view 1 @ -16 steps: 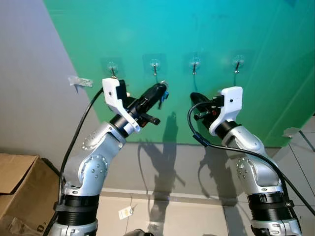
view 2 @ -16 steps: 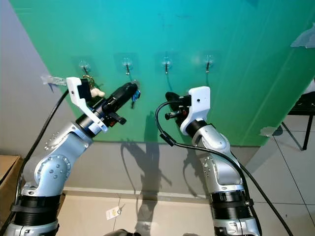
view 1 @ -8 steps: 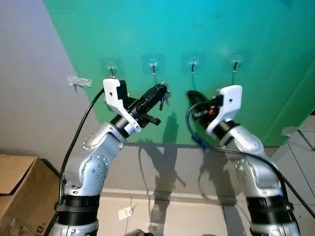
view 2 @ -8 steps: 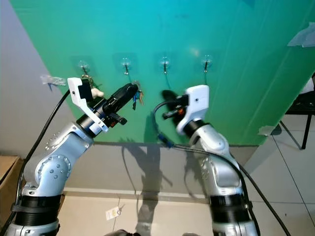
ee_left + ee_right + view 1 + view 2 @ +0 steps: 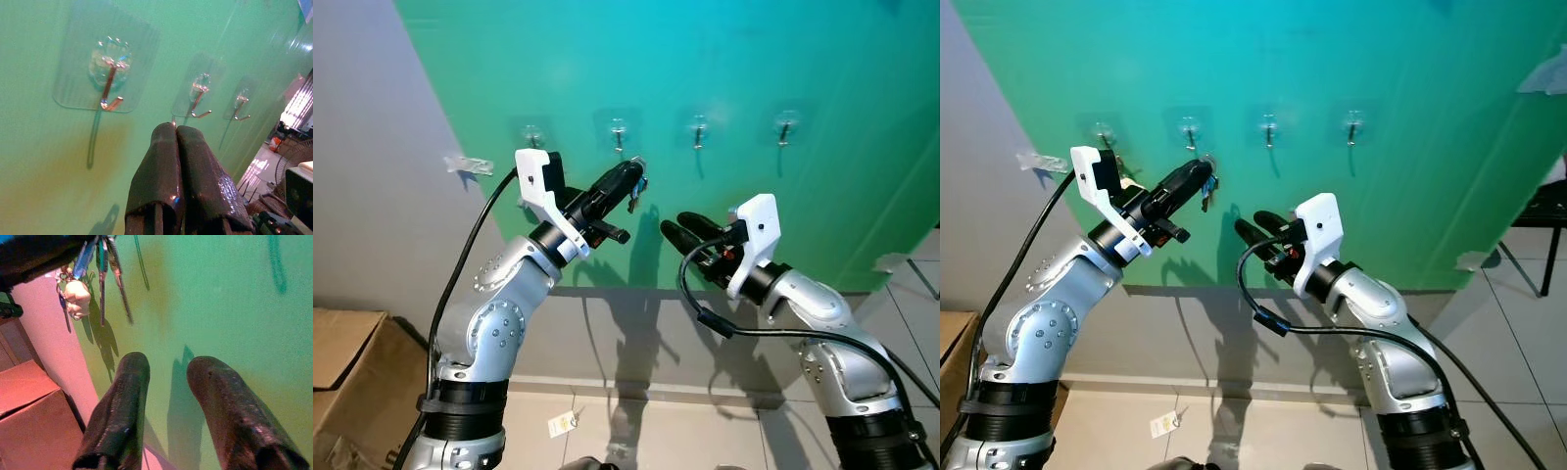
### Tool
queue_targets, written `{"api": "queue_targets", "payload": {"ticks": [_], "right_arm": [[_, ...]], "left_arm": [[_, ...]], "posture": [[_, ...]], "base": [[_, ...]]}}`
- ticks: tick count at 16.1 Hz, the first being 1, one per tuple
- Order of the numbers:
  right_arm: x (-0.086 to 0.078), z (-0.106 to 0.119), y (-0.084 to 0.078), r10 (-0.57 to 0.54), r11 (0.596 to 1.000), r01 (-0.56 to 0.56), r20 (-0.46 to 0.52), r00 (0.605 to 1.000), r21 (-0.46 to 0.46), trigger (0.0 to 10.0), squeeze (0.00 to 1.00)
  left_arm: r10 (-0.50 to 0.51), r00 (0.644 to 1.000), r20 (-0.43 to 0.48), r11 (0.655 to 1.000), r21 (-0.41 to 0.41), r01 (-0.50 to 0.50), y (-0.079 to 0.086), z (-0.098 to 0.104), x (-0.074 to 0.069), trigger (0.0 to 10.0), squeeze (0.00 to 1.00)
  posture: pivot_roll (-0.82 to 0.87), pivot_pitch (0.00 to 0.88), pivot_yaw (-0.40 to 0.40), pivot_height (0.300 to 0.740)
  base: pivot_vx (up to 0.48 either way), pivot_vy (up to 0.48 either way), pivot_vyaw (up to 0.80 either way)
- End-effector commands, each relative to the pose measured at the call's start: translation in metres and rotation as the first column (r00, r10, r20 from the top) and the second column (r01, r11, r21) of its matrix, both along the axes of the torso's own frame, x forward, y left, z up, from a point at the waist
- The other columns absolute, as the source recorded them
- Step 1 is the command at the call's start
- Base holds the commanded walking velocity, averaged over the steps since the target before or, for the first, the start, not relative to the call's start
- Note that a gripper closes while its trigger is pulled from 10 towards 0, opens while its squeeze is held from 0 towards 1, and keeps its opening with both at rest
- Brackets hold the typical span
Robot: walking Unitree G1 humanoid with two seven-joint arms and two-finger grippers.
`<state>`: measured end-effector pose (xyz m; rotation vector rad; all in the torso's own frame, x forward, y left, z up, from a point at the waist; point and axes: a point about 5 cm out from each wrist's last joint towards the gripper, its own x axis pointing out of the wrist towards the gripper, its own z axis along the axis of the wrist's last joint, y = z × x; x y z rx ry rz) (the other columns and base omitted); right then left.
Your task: Hang keys on a hook
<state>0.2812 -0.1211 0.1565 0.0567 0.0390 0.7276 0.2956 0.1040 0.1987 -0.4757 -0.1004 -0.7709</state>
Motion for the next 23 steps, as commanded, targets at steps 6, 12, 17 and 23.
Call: {"api": "queue_targets", "payload": {"ticks": [6,12,17,23], "right_arm": [[0.0,0.008,0.002,0.003,1.0,-0.004,0.023,1.0,0.029,10.0,1.0],[0.004,0.017,0.016,0.029,0.998,-0.032,0.056,0.998,0.052,10.0,1.0],[0.007,0.023,0.025,0.029,0.998,-0.033,0.074,0.997,0.054,10.0,0.0],[0.009,0.023,0.035,0.019,0.997,-0.024,0.067,0.998,0.075,10.0,0.0]], "left_arm": [[-0.009,1.0,-0.001,1.0,0.004,0.009,-0.002,0.001,-0.001,0.0,1.0],[-0.044,0.999,-0.006,0.999,0.003,0.044,-0.01,-0.002,-0.005,0.0,1.0],[-0.055,0.998,-0.006,0.998,-0.006,0.054,-0.014,-0.002,-0.005,0.0,1.0],[-0.062,0.998,-0.006,0.998,-0.01,0.062,-0.016,-0.001,-0.005,0.0,1.0]], "posture": [[-0.16,0.012,0.127,0.74],[-0.16,0.0,0.12,0.74],[-0.16,0.0,0.118,0.74],[-0.16,0.0,0.122,0.74]], "base": [[0.0,0.0,0.0],[0.0,0.0,0.0],[0.0,0.0,0.0],[0.0,0.0,0.0]]}}
